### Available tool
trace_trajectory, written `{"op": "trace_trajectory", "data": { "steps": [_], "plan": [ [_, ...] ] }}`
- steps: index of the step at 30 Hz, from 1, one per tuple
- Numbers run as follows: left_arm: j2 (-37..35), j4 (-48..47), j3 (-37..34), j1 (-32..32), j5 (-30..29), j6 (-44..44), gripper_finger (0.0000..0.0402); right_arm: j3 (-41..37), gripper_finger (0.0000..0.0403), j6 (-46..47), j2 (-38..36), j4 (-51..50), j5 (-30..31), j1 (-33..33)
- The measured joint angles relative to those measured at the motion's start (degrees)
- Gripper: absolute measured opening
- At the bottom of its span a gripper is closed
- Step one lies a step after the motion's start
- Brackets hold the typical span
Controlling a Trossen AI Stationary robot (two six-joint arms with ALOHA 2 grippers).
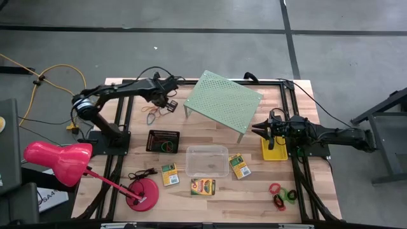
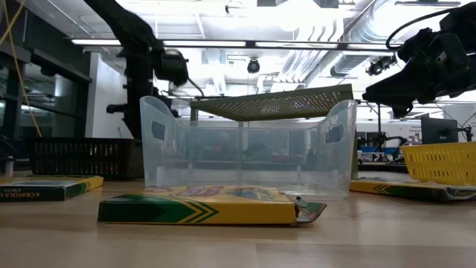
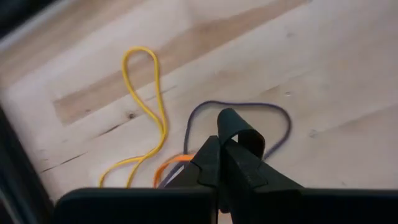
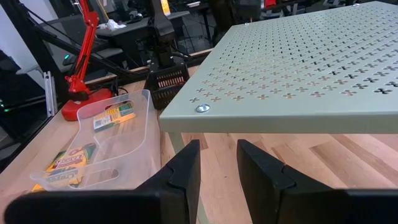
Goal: Pick & Place Office Desk Supplies
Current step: Put the black rubber band into the black bin
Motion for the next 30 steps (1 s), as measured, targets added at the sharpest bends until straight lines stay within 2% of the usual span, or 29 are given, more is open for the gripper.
{"op": "trace_trajectory", "data": {
  "steps": [7, 14, 18, 23, 30],
  "plan": [
    [-7.4, -1.4, 0.0, -0.2, -0.5, 2.2, 0.0001, 0.0, 0.0094, 0.0, 0.0, 0.0, 0.0, 0.0],
    [-8.8, -2.8, 0.0, -2.6, 0.3, 3.2, 0.0001, 0.0, 0.0094, 0.0, 0.0, 0.0, 0.0, 0.0],
    [-10.1, -3.7, 0.0, -4.9, 3.2, 7.2, 0.0001, 0.0, 0.0094, 0.0, 0.0, 0.0, 0.0, 0.0],
    [-11.5, -4.9, 0.0, -10.6, 4.9, 8.1, 0.0001, 0.0, 0.0094, 0.0, 0.0, 0.0, 0.0, 0.0],
    [-12.1, -6.8, 0.0, -22.0, 5.5, 8.1, 0.0001, 0.0, 0.0094, 0.0, 0.0, 0.0, 0.0, 0.0]
  ]
}}
